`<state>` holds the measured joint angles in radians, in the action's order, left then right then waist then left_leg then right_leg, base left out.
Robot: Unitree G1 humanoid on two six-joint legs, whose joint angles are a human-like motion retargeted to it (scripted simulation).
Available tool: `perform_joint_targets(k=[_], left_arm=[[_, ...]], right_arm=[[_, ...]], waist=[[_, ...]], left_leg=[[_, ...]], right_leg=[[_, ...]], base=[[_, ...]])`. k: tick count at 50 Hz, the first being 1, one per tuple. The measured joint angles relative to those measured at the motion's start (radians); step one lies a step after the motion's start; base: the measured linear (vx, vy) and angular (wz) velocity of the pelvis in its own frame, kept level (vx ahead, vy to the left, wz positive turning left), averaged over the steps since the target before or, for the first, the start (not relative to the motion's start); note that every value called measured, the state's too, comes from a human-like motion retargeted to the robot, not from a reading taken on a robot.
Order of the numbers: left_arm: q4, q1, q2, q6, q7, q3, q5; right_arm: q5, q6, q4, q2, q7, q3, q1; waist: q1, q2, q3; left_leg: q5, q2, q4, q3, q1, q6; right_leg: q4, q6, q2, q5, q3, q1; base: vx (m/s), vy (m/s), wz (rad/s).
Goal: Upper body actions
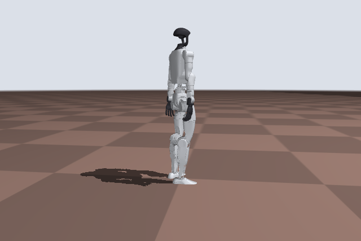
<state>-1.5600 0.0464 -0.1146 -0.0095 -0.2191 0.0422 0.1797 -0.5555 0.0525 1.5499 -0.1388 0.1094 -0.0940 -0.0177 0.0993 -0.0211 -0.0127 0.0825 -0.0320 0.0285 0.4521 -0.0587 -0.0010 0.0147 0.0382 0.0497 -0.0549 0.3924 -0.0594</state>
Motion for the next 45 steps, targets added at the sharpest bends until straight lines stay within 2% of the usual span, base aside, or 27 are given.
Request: perform_joint_targets(k=[5, 17, 45], left_arm=[[-0.020, 0.001, -0.003, 0.016, -0.021, 0.032, -0.041], [-0.038, 0.003, -0.002, 0.028, -0.012, 0.057, -0.079], [-0.035, 0.006, 0.001, 0.028, -0.009, 0.042, -0.043]], right_arm=[[-0.028, 0.006, -0.012, -0.001, 0.045, -0.016, 0.016], [-0.035, -0.013, -0.052, 0.015, 0.084, -0.042, 0.030], [0.002, -0.015, -0.026, 0.015, 0.067, -0.035, 0.019]], waist=[[-0.045, -0.006, -0.002], [-0.051, -0.001, 0.008], [-0.059, -0.003, 0.027]], left_leg=[[0.000, -0.002, 0.001, -0.032, -0.005, 0.002], [0.013, 0.006, -0.005, -0.028, -0.032, 0.004], [0.018, 0.006, -0.009, -0.019, -0.031, 0.005]], right_leg=[[0.007, 0.008, 0.010, 0.003, 0.033, -0.004], [0.014, 0.007, 0.011, -0.001, 0.031, -0.012], [0.015, 0.008, 0.009, -0.008, 0.024, -0.008]], base=[[0.02, 0.01, 0.30], [0.01, 0.00, -0.01], [0.00, 0.00, 0.00]])
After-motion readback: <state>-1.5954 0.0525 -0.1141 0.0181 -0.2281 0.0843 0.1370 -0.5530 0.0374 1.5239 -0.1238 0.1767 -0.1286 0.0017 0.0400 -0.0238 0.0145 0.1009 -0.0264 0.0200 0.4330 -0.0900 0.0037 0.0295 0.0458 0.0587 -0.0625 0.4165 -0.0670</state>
